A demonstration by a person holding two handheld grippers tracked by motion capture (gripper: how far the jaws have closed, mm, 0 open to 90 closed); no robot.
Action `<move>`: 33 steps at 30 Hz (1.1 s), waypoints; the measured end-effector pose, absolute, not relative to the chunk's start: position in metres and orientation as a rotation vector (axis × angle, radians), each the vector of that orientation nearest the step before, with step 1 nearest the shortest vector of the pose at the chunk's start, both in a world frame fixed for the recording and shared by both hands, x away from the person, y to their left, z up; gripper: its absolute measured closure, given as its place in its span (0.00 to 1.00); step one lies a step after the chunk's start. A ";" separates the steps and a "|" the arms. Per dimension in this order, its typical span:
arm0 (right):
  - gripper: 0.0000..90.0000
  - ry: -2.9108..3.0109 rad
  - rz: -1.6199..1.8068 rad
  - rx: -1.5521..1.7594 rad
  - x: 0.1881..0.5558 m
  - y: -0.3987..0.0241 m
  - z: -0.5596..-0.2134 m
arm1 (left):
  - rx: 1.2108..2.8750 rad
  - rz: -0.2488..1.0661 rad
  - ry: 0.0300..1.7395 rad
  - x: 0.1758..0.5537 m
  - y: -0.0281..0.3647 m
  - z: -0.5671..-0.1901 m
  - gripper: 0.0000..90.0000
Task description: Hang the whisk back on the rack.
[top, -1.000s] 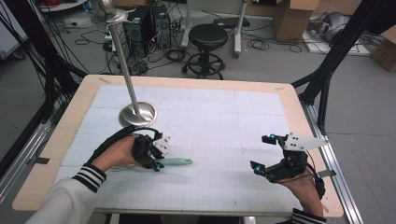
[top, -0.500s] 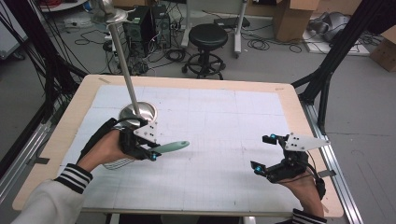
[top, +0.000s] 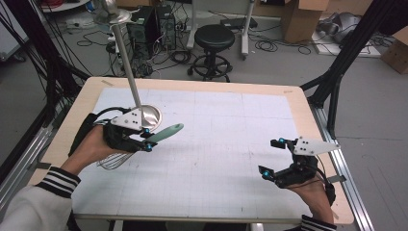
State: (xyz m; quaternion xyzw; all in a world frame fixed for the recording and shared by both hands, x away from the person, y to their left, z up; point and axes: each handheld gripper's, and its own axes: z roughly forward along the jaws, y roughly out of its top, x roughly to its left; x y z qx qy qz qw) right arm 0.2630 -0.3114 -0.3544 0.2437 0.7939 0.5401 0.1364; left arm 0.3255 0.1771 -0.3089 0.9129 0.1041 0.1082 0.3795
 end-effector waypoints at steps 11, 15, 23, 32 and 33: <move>0.01 2.306 1.561 0.706 0.265 -0.311 -0.355 | 2.253 0.324 0.342 0.325 0.208 -0.288 0.77; 0.01 2.302 1.563 0.707 0.265 -0.311 -0.355 | 2.206 0.326 0.381 0.325 0.221 -0.280 0.77; 0.01 2.291 1.564 0.710 0.265 -0.312 -0.355 | 2.163 0.366 0.408 0.323 0.246 -0.266 0.77; 0.01 2.297 1.563 0.717 0.265 -0.312 -0.356 | 2.126 0.418 0.446 0.321 0.271 -0.255 0.77; 0.01 2.298 1.563 0.717 0.265 -0.312 -0.356 | 2.101 0.428 0.457 0.321 0.277 -0.251 0.77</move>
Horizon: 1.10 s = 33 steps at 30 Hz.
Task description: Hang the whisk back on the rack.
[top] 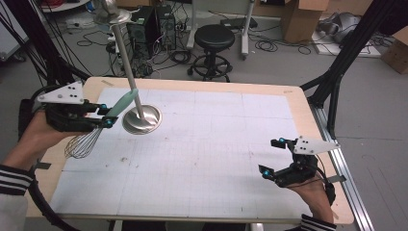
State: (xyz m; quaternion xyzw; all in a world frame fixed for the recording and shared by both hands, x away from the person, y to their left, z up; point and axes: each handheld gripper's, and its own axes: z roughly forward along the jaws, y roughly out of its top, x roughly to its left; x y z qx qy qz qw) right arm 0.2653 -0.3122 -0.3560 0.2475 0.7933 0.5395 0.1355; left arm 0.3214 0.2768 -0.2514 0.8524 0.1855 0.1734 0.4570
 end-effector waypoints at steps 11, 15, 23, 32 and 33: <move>0.01 2.302 1.559 0.722 0.266 -0.311 -0.357 | 2.034 0.475 0.515 0.321 0.306 -0.233 0.77; 0.01 2.308 1.553 0.716 0.266 -0.310 -0.356 | 2.020 0.497 0.547 0.322 0.319 -0.226 0.77; 0.01 2.313 1.556 0.725 0.267 -0.310 -0.357 | 1.973 0.536 0.597 0.324 0.344 -0.211 0.77; 0.01 2.312 1.559 0.733 0.268 -0.310 -0.357 | 1.914 0.561 0.643 0.333 0.356 -0.198 0.77; 0.01 2.312 1.559 0.733 0.268 -0.310 -0.357 | 1.913 0.567 0.644 0.334 0.356 -0.197 0.77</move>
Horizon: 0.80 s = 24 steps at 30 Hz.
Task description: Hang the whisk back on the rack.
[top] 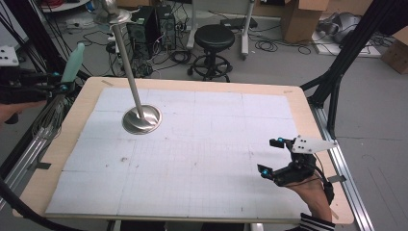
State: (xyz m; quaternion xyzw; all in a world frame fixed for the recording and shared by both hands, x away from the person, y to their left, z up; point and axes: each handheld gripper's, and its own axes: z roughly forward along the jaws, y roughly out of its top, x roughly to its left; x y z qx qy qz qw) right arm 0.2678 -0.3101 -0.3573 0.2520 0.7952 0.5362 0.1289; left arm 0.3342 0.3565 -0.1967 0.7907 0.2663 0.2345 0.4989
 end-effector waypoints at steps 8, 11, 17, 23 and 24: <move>0.01 2.308 1.559 0.725 0.267 -0.311 -0.358 | 1.890 0.577 0.664 0.341 0.364 -0.185 0.77; 0.01 2.309 1.561 0.730 0.267 -0.311 -0.358 | 1.885 0.585 0.676 0.344 0.366 -0.181 0.77; 0.01 2.308 1.558 0.734 0.267 -0.312 -0.359 | 1.882 0.592 0.687 0.353 0.370 -0.173 0.77; 0.01 2.307 1.559 0.739 0.267 -0.312 -0.359 | 1.880 0.596 0.700 0.361 0.368 -0.168 0.77; 0.01 2.306 1.557 0.734 0.267 -0.313 -0.359 | 1.880 0.597 0.699 0.363 0.367 -0.167 0.77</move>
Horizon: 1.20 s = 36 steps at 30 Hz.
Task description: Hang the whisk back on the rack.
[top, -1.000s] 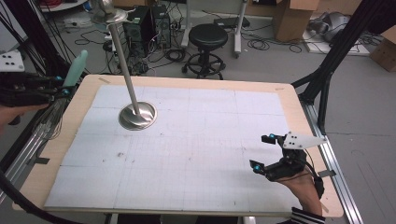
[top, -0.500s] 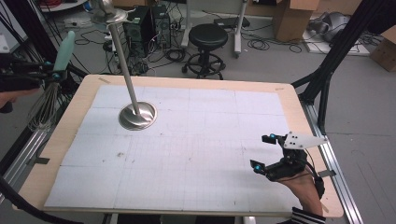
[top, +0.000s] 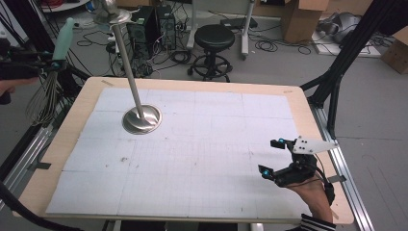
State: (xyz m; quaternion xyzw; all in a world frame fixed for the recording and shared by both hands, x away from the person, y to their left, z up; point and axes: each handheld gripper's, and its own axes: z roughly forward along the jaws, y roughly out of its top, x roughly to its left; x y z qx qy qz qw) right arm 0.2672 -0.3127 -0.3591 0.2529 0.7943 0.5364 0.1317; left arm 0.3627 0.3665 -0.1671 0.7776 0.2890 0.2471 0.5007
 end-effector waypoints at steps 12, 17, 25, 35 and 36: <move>0.01 2.290 1.576 0.744 0.265 -0.317 -0.358 | 1.886 0.589 0.696 0.377 0.352 -0.167 0.77; 0.01 2.286 1.580 0.744 0.265 -0.318 -0.358 | 1.889 0.595 0.705 0.379 0.351 -0.168 0.77; 0.01 2.283 1.583 0.743 0.265 -0.319 -0.358 | 1.910 0.590 0.715 0.384 0.346 -0.172 0.77; 0.01 2.273 1.590 0.748 0.265 -0.322 -0.359 | 1.921 0.585 0.722 0.392 0.338 -0.176 0.77; 0.01 2.274 1.589 0.749 0.265 -0.322 -0.359 | 1.924 0.586 0.725 0.392 0.338 -0.176 0.77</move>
